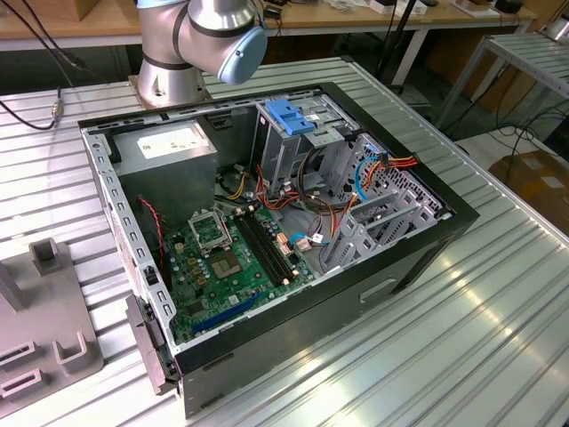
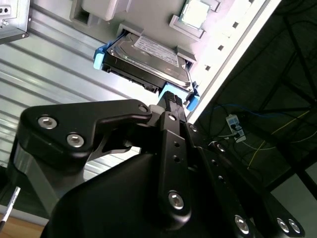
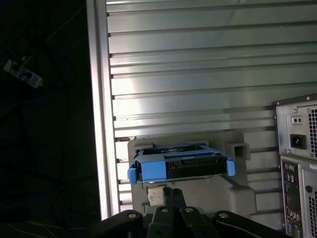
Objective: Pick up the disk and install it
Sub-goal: 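Pick up the disk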
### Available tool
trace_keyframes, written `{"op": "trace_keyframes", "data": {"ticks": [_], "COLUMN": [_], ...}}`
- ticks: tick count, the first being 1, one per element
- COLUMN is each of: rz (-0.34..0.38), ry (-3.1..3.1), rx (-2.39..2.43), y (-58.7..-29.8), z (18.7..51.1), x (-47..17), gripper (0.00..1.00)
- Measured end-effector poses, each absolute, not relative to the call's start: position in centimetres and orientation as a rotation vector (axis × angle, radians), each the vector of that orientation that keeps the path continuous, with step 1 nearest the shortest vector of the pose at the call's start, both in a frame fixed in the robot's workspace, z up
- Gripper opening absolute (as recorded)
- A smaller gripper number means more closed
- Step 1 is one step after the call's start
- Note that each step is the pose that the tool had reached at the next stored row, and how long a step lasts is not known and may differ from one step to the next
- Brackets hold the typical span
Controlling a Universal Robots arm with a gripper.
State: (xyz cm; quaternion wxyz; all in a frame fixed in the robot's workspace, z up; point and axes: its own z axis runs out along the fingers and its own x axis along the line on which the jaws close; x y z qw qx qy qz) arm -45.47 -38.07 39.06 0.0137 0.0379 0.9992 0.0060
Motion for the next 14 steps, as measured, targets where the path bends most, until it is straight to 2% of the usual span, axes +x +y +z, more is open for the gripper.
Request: {"op": "trace_keyframes", "data": {"ticks": [14], "rz": [0.019], "ry": [3.115], "rx": [0.009], "y": [-38.07], "z": [39.06], "x": [-45.47], "gripper": [0.10]}}
